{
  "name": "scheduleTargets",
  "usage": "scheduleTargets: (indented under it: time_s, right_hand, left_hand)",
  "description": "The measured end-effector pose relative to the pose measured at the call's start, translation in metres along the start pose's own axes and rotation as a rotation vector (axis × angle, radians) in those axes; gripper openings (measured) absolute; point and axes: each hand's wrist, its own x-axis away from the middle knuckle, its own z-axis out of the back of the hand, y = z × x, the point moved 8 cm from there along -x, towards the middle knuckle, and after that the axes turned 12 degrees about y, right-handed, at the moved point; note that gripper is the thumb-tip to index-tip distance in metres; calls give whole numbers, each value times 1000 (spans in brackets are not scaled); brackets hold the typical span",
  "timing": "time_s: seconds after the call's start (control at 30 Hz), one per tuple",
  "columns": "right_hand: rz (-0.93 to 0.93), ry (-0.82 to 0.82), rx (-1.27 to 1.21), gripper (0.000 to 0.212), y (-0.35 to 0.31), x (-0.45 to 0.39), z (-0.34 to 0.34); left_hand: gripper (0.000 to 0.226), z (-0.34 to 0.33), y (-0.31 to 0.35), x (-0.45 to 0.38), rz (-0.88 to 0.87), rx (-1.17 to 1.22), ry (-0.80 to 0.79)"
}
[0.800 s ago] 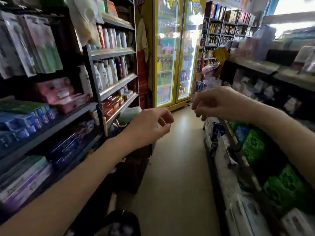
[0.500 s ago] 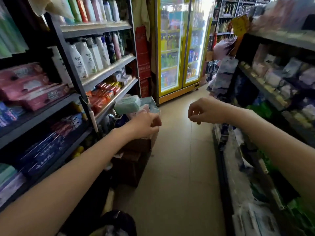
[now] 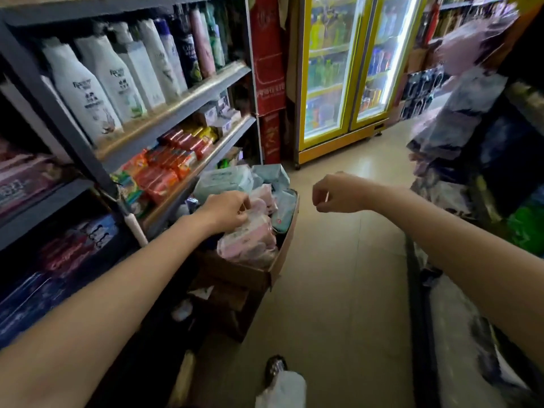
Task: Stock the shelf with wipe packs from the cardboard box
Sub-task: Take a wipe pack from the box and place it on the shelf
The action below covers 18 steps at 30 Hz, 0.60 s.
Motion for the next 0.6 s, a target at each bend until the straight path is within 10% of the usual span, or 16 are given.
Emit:
scheduleTargets:
  time_s: [0.6]
  right_hand:
    - [94,-294,-95,36,34,-424,-130]
  left_hand:
    - [35,-102,-222,-245,563,198,-92]
